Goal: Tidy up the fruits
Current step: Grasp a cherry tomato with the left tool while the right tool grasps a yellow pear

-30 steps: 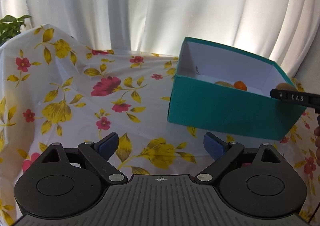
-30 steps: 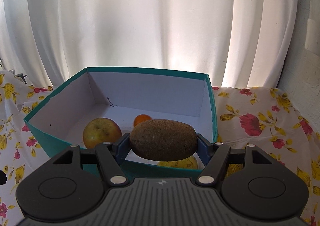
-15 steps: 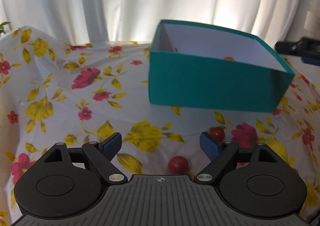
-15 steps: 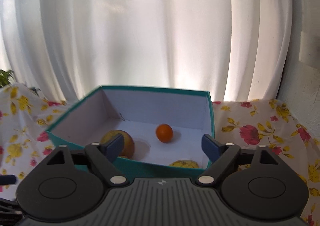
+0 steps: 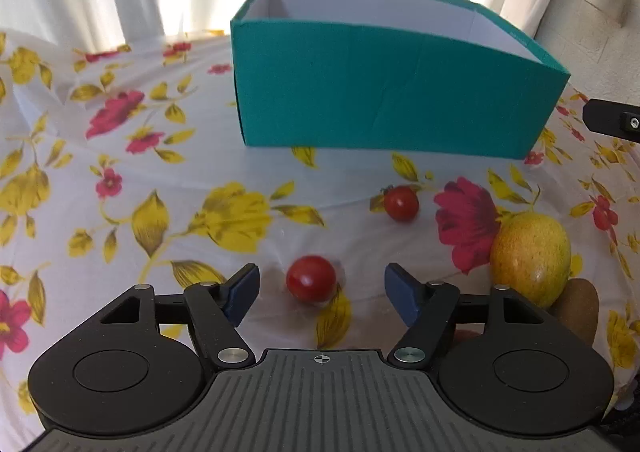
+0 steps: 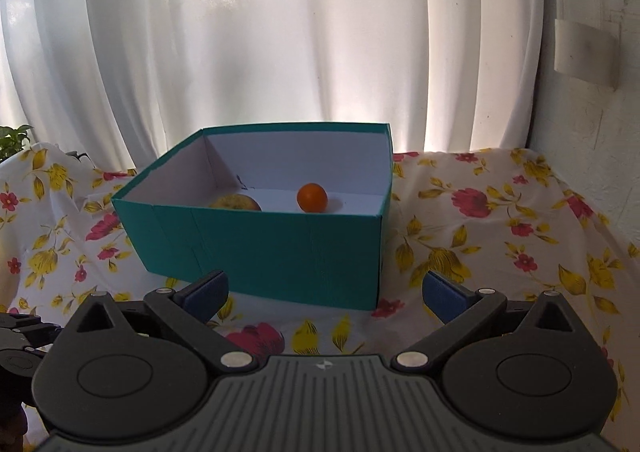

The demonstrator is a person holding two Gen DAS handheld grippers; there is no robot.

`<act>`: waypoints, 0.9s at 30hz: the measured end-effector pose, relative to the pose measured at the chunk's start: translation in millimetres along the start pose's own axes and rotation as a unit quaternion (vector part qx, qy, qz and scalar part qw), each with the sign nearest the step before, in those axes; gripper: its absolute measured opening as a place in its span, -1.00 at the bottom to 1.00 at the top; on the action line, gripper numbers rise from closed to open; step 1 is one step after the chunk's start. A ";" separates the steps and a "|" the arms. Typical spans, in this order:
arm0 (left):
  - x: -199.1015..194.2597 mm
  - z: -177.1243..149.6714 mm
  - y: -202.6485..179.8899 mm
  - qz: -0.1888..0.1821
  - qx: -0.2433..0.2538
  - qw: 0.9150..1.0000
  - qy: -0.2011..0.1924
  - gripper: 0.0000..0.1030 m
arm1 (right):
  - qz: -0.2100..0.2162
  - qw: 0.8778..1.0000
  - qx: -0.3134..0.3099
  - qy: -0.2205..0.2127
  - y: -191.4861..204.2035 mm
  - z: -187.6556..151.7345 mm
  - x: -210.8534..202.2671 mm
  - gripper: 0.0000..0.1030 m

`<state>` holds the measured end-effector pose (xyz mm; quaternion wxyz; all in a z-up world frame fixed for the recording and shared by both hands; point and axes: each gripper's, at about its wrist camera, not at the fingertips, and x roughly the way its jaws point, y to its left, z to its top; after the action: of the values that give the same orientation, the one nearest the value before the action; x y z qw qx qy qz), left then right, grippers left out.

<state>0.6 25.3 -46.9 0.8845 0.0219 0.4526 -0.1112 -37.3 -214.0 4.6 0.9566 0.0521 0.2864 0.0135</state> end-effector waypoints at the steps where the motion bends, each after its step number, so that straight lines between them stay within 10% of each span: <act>1: 0.7 -0.5 0.3 0.000 -0.001 1.000 0.003 0.38 | 0.000 1.000 0.000 0.002 0.1 -1.2 0.6 0.99; 17: 4.1 -0.2 -3.2 0.025 0.015 1.000 0.013 -0.41 | 0.026 0.999 -0.015 0.030 16.8 -12.2 1.8 0.99; 27: -17.1 7.9 7.9 0.007 -0.003 1.000 -0.019 -0.43 | 0.050 0.994 -0.056 0.083 36.8 -28.4 8.5 0.99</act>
<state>-1.1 34.9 -29.0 0.8936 0.0203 0.4362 -0.1037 -45.6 -174.4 -19.8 0.9290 0.0110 0.3609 0.0813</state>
